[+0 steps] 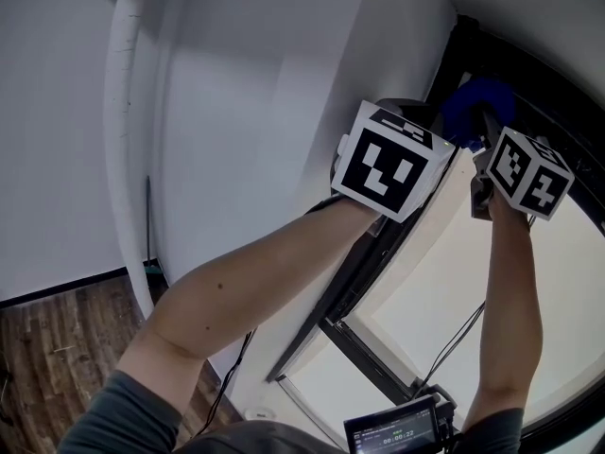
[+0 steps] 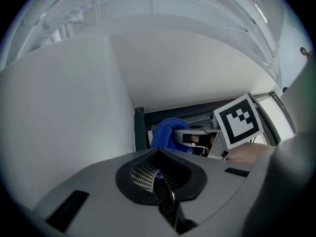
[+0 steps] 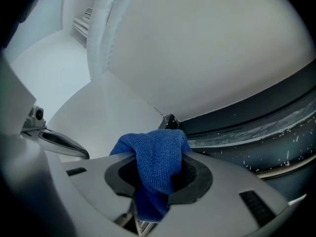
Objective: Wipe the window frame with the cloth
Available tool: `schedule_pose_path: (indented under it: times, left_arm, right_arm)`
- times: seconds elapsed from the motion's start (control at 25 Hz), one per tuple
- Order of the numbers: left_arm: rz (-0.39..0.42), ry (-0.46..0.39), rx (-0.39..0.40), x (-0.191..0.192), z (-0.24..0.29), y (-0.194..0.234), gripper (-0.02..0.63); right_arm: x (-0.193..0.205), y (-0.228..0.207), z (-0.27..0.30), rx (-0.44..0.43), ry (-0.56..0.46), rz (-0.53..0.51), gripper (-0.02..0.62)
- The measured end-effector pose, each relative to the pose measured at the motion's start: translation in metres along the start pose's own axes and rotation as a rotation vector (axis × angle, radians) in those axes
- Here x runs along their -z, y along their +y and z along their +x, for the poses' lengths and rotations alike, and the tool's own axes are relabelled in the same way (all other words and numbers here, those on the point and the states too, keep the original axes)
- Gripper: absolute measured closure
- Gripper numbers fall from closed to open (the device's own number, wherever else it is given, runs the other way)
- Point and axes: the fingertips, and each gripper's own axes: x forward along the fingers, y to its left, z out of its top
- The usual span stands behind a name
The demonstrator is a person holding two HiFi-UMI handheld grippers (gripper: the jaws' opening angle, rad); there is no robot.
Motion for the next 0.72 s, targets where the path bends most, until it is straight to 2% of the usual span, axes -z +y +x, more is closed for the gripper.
schedule_pose_path:
  times: [0.2, 0.48, 0.72]
  left_arm:
    - [-0.015, 0.006, -0.013, -0.005, 0.003, 0.001, 0.597]
    - [0.002, -0.007, -0.046, -0.016, -0.004, -0.004, 0.597]
    - [-0.01, 0.017, -0.061, 0.002, -0.008, -0.006, 0.597]
  right_arm:
    - [-0.006, 0.001, 0.003, -0.019, 0.005, 0.02, 0.476]
    - [-0.027, 0.008, -0.004, -0.053, -0.054, 0.027, 0.476]
    - [-0.003, 0.021, -0.006, -0.09, -0.018, 0.043, 0.476]
